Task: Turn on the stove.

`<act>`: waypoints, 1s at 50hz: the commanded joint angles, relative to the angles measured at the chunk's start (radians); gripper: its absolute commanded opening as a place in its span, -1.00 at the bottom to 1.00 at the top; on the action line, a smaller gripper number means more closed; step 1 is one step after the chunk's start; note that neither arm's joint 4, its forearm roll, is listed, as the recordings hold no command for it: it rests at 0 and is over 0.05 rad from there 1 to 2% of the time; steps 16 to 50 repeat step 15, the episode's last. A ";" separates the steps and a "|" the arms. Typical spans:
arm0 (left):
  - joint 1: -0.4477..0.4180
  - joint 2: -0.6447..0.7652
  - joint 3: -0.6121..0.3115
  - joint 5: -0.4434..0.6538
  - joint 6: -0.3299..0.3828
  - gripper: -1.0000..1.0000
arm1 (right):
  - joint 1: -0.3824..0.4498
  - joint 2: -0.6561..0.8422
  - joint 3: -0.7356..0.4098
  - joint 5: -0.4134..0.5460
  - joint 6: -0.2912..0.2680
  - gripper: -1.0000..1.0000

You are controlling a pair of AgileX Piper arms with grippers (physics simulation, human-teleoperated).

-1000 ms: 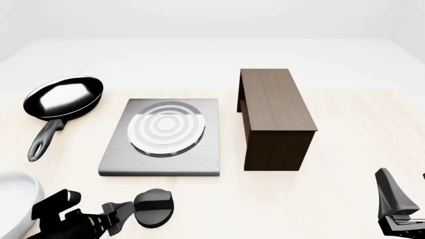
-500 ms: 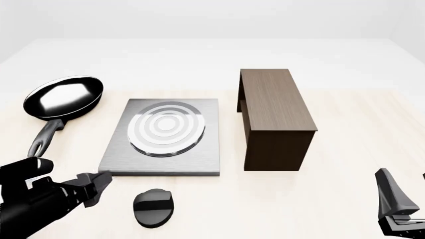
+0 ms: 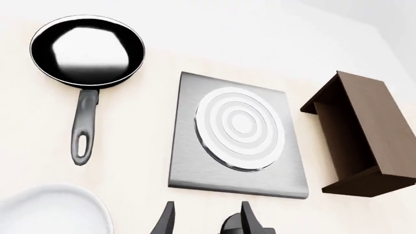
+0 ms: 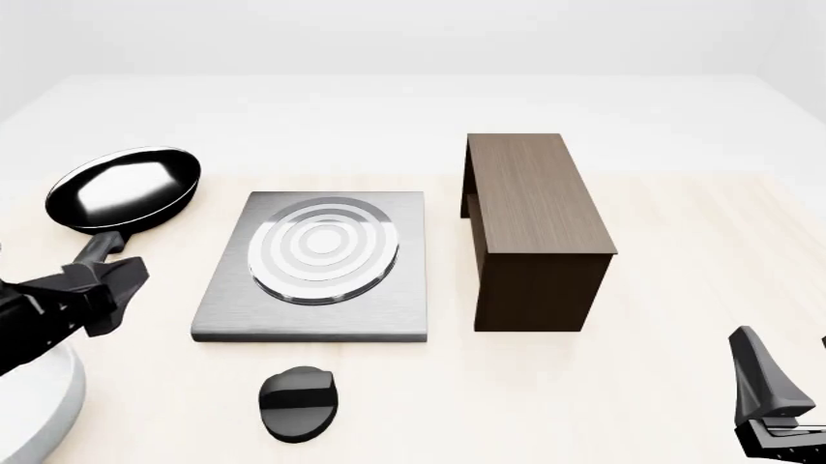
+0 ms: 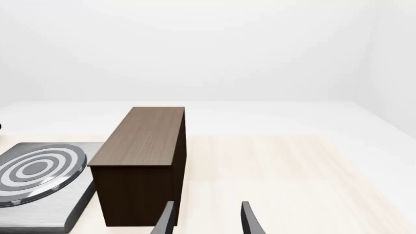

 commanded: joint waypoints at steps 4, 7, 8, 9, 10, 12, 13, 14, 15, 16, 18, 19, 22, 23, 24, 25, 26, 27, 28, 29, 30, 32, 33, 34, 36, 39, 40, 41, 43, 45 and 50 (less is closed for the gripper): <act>0.121 -0.043 -0.093 0.073 0.094 1.00 | 0.000 0.000 0.000 0.000 0.000 1.00; 0.150 -0.070 -0.114 0.099 0.096 1.00 | 0.000 0.000 0.000 0.000 0.000 1.00; 0.156 -0.080 -0.125 0.109 0.100 1.00 | 0.000 0.000 0.000 0.000 0.000 1.00; 0.171 -0.087 -0.139 0.121 0.112 1.00 | 0.000 0.000 0.000 0.000 0.000 1.00; 0.191 -0.100 -0.158 0.132 0.116 1.00 | 0.000 0.000 0.000 0.000 0.000 1.00; 0.209 -0.116 -0.195 0.155 0.117 1.00 | 0.000 0.000 0.000 0.000 0.000 1.00; 0.215 -0.124 -0.207 0.164 0.111 1.00 | 0.000 0.000 0.000 0.000 0.000 1.00; 0.224 -0.129 -0.219 0.173 0.114 1.00 | 0.000 0.000 0.000 0.000 0.000 1.00; 0.232 -0.134 -0.230 0.181 0.120 1.00 | 0.000 0.000 0.000 0.000 0.000 1.00; 0.232 -0.134 -0.230 0.181 0.120 1.00 | 0.000 0.000 0.000 0.000 0.000 1.00; 0.232 -0.134 -0.230 0.181 0.120 1.00 | 0.000 0.000 0.000 0.000 0.000 1.00; 0.232 -0.134 -0.230 0.181 0.120 1.00 | 0.000 0.000 0.000 0.000 0.000 1.00; 0.232 -0.134 -0.230 0.181 0.120 1.00 | 0.000 0.000 0.000 0.000 0.000 1.00; 0.232 -0.134 -0.230 0.181 0.120 1.00 | 0.000 0.000 0.000 0.000 0.000 1.00; 0.232 -0.134 -0.230 0.181 0.120 1.00 | 0.000 0.000 0.000 0.000 0.000 1.00; 0.232 -0.134 -0.230 0.181 0.120 1.00 | 0.000 0.000 0.000 0.000 0.000 1.00; 0.232 -0.134 -0.230 0.181 0.120 1.00 | 0.000 0.000 0.000 0.000 0.000 1.00; 0.232 -0.134 -0.230 0.181 0.120 1.00 | 0.000 0.000 0.000 0.000 0.000 1.00; 0.232 -0.134 -0.230 0.181 0.120 1.00 | 0.000 0.000 0.000 0.000 0.000 1.00; 0.232 -0.134 -0.230 0.181 0.120 1.00 | 0.000 0.000 0.000 0.000 0.000 1.00; 0.232 -0.134 -0.230 0.181 0.120 1.00 | 0.000 0.000 0.000 0.000 0.000 1.00; 0.232 -0.134 -0.230 0.181 0.120 1.00 | 0.000 0.000 0.000 0.000 0.000 1.00; 0.232 -0.134 -0.230 0.181 0.120 1.00 | 0.000 0.000 0.000 0.000 0.000 1.00; 0.232 -0.134 -0.230 0.181 0.120 1.00 | 0.000 0.000 0.000 0.000 0.000 1.00; 0.232 -0.134 -0.230 0.181 0.120 1.00 | 0.000 0.000 0.000 0.000 0.000 1.00; 0.232 -0.134 -0.230 0.181 0.120 1.00 | 0.000 0.000 0.000 0.000 0.000 1.00; 0.232 -0.134 -0.230 0.181 0.120 1.00 | 0.000 0.000 0.000 0.000 0.000 1.00; 0.232 -0.134 -0.230 0.181 0.120 1.00 | 0.000 0.000 0.000 0.000 0.000 1.00; 0.232 -0.134 -0.230 0.181 0.120 1.00 | 0.000 0.000 0.000 0.000 0.000 1.00; 0.232 -0.134 -0.230 0.181 0.120 1.00 | 0.000 0.000 0.000 0.000 0.000 1.00; 0.232 -0.134 -0.230 0.181 0.120 1.00 | 0.000 0.000 0.000 0.000 0.000 1.00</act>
